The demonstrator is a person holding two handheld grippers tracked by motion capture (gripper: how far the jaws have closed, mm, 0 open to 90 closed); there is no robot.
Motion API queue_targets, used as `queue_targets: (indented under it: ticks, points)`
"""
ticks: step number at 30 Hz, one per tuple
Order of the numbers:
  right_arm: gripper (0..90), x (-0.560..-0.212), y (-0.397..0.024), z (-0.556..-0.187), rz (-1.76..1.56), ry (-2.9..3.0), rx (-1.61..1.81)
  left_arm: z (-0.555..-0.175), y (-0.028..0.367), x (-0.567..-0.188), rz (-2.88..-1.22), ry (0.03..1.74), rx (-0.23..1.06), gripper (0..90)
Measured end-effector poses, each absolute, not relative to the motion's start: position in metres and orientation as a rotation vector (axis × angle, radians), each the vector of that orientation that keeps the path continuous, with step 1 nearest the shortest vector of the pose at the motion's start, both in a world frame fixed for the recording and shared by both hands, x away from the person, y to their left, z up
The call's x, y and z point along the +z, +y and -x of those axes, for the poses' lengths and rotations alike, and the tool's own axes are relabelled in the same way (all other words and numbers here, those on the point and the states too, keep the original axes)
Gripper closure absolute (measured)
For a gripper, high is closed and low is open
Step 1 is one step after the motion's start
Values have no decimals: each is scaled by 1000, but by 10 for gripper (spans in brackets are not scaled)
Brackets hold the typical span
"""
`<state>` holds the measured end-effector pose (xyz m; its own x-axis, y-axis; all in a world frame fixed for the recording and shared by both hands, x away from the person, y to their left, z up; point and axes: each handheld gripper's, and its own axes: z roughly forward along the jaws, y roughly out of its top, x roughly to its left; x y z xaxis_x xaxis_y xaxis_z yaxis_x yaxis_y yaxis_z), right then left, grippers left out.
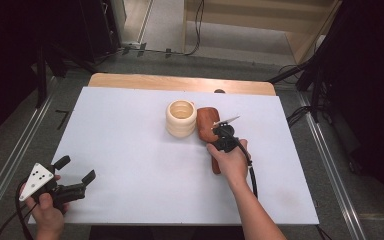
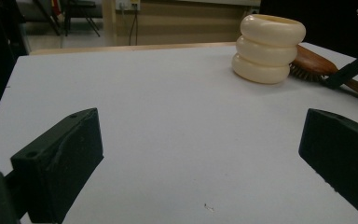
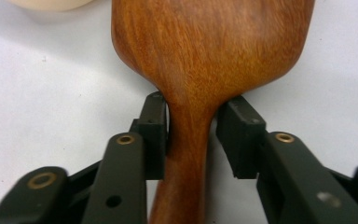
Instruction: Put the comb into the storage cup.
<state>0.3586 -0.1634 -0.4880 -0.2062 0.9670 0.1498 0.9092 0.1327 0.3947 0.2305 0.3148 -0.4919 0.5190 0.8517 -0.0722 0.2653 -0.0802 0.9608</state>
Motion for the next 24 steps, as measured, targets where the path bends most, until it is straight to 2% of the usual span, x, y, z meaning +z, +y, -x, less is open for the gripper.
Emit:
queue_targets:
  ticks: [2, 7, 24]
  points:
    - [669, -488, -165, -358, -1907, 2239, 630, -231, 315, -492, -1625, 969, 643, 0]
    - [696, -490, -168, -357, -1952, 2197, 666, -230, 314, -492, -1624, 969, 643, 0]
    - [708, -491, -173, -353, -1894, 2136, 783, -230, 315, -492, -1625, 969, 646, 0]
